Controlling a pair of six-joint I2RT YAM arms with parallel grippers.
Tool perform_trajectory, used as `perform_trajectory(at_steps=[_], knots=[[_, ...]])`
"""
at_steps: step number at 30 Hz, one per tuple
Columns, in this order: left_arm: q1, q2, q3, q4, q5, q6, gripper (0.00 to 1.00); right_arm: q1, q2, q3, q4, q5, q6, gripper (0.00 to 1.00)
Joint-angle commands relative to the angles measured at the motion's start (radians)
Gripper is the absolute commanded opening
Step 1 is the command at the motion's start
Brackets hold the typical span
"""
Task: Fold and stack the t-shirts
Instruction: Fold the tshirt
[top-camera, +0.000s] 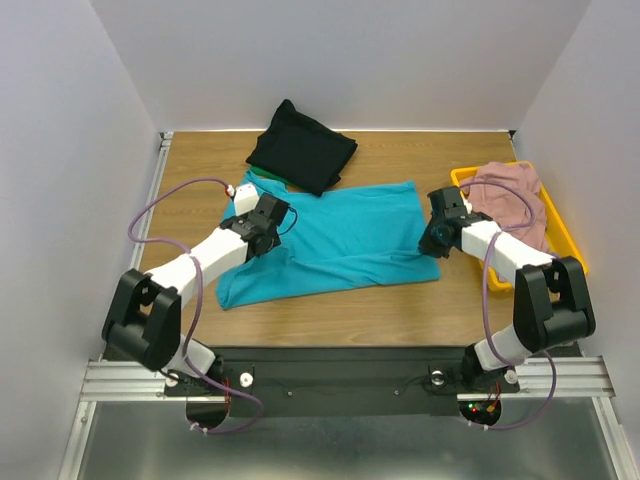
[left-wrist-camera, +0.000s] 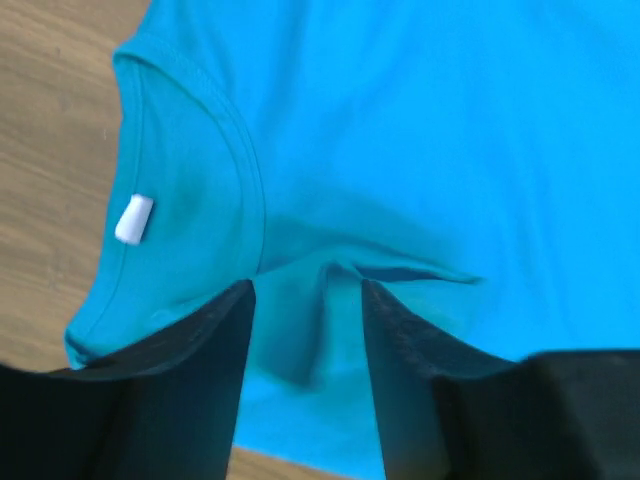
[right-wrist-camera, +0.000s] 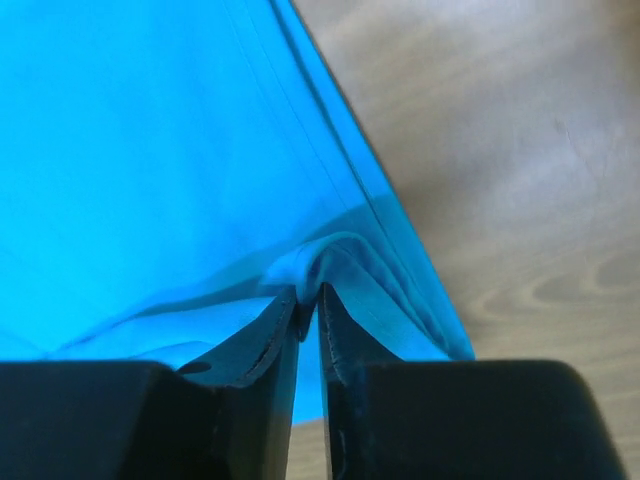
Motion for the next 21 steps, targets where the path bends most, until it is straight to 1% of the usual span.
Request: perform_trajectory(at_steps=[1, 2, 3, 4, 5, 6, 7, 8, 9, 10, 13, 14, 17, 18, 19, 21], knots=[[0.073, 0.057, 0.101, 0.061, -0.021, 0.076, 0.74, 0.003, 0.064, 0.093, 0.08, 0.064, -0.054, 0.25], [0.085, 0.081, 0.119, 0.055, -0.024, 0.073, 0.79, 0.001, 0.077, 0.101, 0.08, 0.066, -0.06, 0.36], [0.095, 0.089, 0.139, 0.046, -0.024, 0.066, 0.82, 0.003, 0.085, 0.107, 0.083, 0.072, -0.061, 0.43], [0.101, 0.094, 0.167, 0.039, -0.021, 0.064, 0.84, 0.004, 0.089, 0.115, 0.086, 0.087, -0.058, 0.45], [0.101, 0.092, 0.175, 0.038, -0.005, 0.069, 0.84, 0.003, 0.086, 0.127, 0.086, 0.101, -0.064, 0.45], [0.101, 0.086, 0.178, 0.038, 0.012, 0.07, 0.84, 0.003, 0.079, 0.132, 0.086, 0.103, -0.069, 0.5], [0.101, 0.078, 0.175, 0.042, 0.028, 0.072, 0.85, 0.003, 0.071, 0.133, 0.086, 0.103, -0.071, 0.57], [0.101, 0.068, 0.152, 0.052, 0.05, 0.067, 0.85, 0.003, 0.039, 0.127, 0.084, 0.098, -0.072, 0.67], [0.101, 0.045, 0.135, 0.055, 0.06, 0.064, 0.85, 0.003, 0.022, 0.112, 0.086, 0.093, -0.071, 0.9], [0.101, 0.028, 0.098, 0.059, 0.078, 0.058, 0.86, 0.003, -0.001, 0.101, 0.087, 0.084, -0.072, 1.0], [0.101, -0.041, 0.028, 0.068, 0.117, 0.037, 0.87, 0.004, -0.078, 0.046, 0.092, -0.014, -0.086, 1.0], [0.101, -0.06, -0.027, 0.085, 0.15, 0.032, 0.87, 0.003, -0.113, 0.031, 0.107, -0.085, -0.092, 1.0], [0.099, -0.155, -0.147, 0.153, 0.221, 0.015, 0.87, 0.003, -0.145, -0.034, 0.158, -0.19, -0.12, 1.0], [0.099, -0.199, -0.173, 0.168, 0.232, 0.012, 0.87, 0.003, -0.144, -0.044, 0.166, -0.231, -0.132, 1.0], [0.099, -0.218, -0.218, 0.2, 0.242, 0.004, 0.88, 0.004, -0.136, -0.052, 0.181, -0.252, -0.136, 1.0], [0.099, -0.259, -0.253, 0.222, 0.259, -0.006, 0.89, 0.004, -0.1, -0.052, 0.195, -0.29, -0.144, 1.0]])
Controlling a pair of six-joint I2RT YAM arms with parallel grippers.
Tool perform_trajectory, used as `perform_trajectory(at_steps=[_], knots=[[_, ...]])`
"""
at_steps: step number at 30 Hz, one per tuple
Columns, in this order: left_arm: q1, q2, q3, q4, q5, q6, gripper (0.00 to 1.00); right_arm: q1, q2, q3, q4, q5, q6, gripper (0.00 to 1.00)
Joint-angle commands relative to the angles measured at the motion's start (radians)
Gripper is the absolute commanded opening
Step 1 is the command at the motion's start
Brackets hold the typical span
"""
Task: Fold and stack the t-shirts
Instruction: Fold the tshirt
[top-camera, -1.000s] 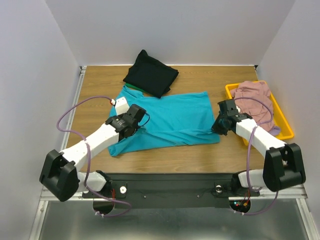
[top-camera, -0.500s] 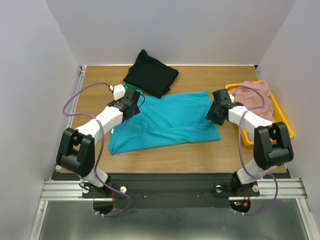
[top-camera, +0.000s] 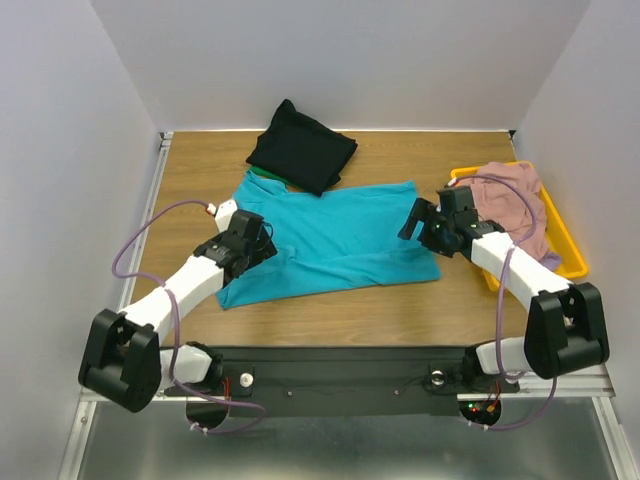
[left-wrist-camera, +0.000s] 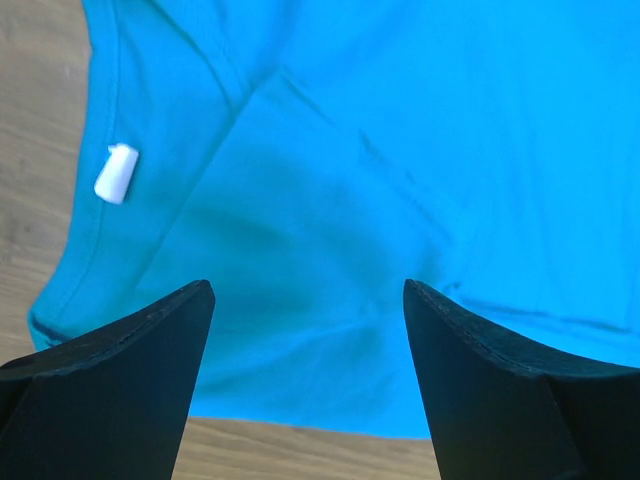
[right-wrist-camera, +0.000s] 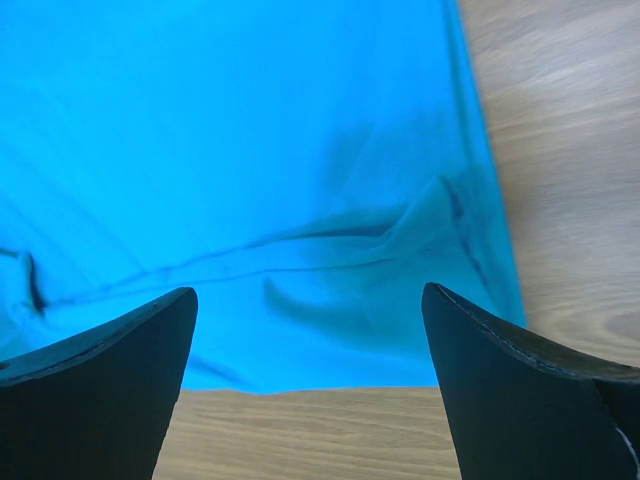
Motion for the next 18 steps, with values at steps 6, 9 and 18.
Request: perform_trajectory(at_steps=[6, 9, 18], knots=[[0.002, -0.074, -0.139, 0.126, 0.052, -0.063, 0.91, 0.006, 0.148, 0.018, 0.134, -0.147, -0.042, 1.0], [0.011, -0.031, -0.171, 0.139, 0.051, -0.089, 0.92, 0.006, 0.21, 0.058, 0.154, -0.073, -0.024, 1.0], [0.051, 0.038, -0.216, 0.06, -0.023, -0.152, 0.92, 0.003, 0.333, 0.141, 0.177, 0.108, 0.053, 1.0]])
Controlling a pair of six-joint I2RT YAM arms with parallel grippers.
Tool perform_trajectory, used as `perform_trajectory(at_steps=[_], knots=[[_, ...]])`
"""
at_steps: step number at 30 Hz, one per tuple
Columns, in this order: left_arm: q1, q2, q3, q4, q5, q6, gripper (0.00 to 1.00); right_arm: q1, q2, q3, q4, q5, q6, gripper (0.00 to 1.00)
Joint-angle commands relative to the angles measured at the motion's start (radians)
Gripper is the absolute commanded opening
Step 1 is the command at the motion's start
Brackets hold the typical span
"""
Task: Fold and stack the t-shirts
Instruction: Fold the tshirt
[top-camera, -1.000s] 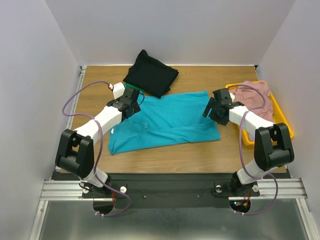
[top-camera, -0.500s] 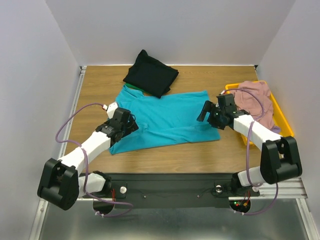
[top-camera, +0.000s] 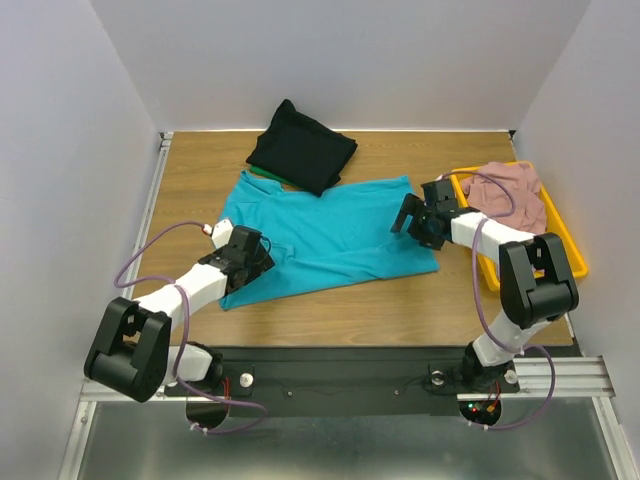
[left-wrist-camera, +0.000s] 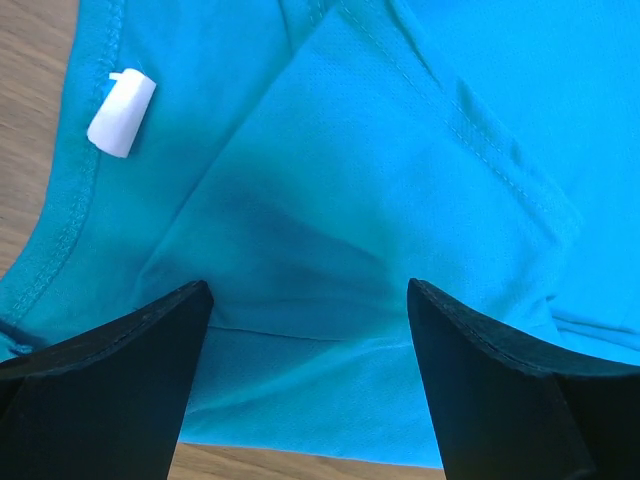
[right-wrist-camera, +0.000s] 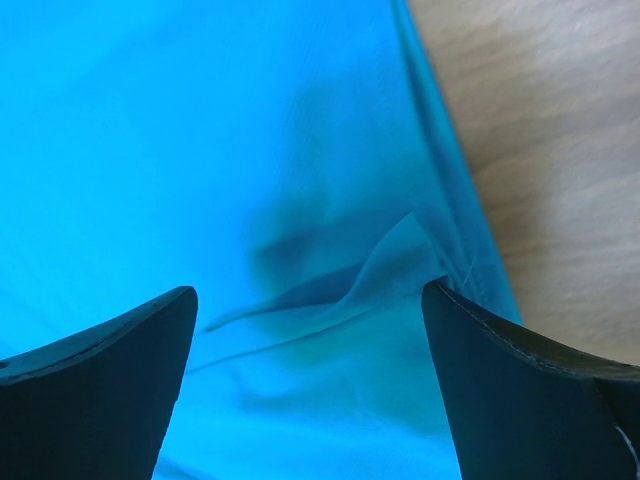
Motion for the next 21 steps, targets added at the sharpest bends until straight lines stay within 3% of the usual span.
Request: perform_trajectory(at_steps=[1, 7, 17, 21], knots=[[0.019, 0.005, -0.029, -0.099, -0.072, -0.055, 0.92, 0.003, 0.03, 0.044, 0.058, 0.093, 0.031, 1.0], [0.033, -0.059, -0.029, -0.16, -0.112, -0.066, 0.92, 0.003, -0.012, 0.063, 0.041, 0.075, 0.005, 1.0], [0.032, -0.258, 0.017, -0.178, -0.005, -0.043, 0.92, 0.024, -0.327, -0.077, 0.022, -0.201, -0.042, 1.0], [0.03, -0.269, -0.002, -0.112, 0.075, -0.031, 0.93, 0.082, -0.359, -0.15, 0.021, -0.186, 0.017, 1.0]])
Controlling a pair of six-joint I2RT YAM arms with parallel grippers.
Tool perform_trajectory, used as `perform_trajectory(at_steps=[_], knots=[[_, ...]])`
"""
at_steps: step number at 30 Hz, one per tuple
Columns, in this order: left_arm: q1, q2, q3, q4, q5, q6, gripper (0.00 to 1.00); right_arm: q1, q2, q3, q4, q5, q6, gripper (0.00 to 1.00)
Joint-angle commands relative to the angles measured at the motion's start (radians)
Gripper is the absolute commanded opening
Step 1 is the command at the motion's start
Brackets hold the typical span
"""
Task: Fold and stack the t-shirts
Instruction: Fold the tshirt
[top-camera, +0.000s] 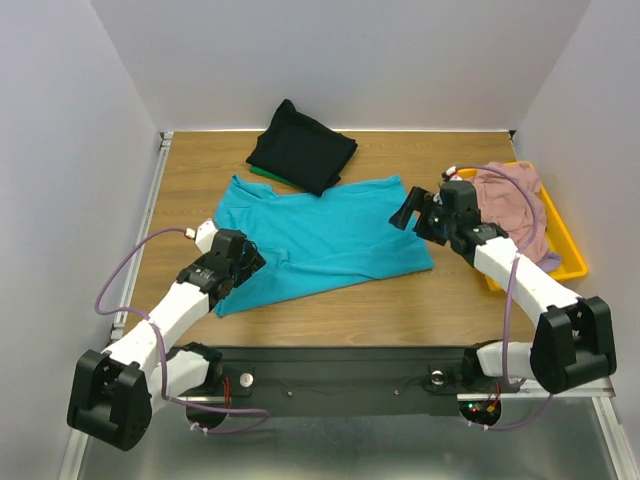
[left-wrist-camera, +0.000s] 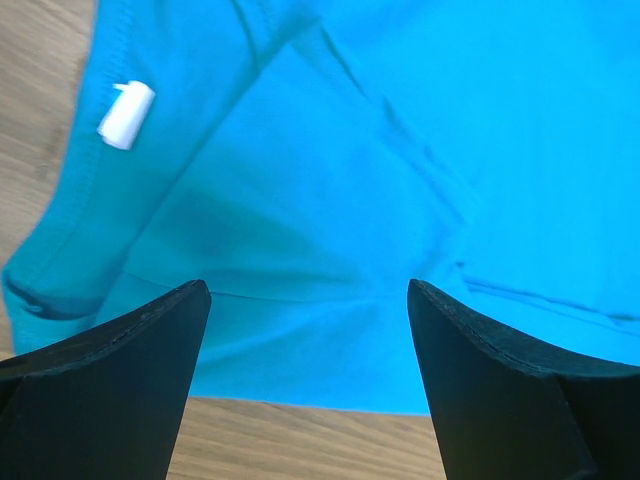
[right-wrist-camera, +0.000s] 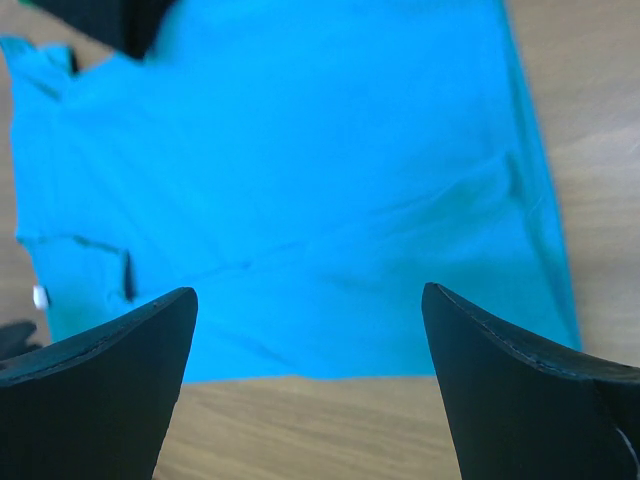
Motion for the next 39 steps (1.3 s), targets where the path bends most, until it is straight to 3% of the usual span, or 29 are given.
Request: perform_trajectory(at_steps=[1, 5, 13, 21, 28, 39], knots=[[-0.001, -0.003, 0.005, 0.059, 0.091, 0.017, 0.93, 0.066, 0.011, -0.069, -0.001, -0.029, 0.046, 1.0], [-0.015, 0.049, -0.026, 0.146, 0.173, 0.024, 0.93, 0.1, 0.057, -0.092, 0.001, 0.005, 0.078, 1.0], [-0.017, 0.155, -0.084, 0.163, 0.135, 0.006, 0.93, 0.092, 0.193, -0.103, -0.003, 0.229, 0.12, 1.0], [-0.014, 0.167, -0.09, 0.123, 0.093, 0.0, 0.94, 0.063, 0.247, -0.149, -0.006, 0.274, 0.118, 1.0], [-0.014, 0.186, -0.07, 0.091, 0.133, 0.021, 0.94, 0.048, 0.109, -0.258, -0.117, 0.323, 0.159, 1.0], [-0.021, 0.054, -0.125, -0.032, 0.193, -0.054, 0.98, 0.048, -0.222, -0.456, -0.306, 0.2, 0.296, 1.0]])
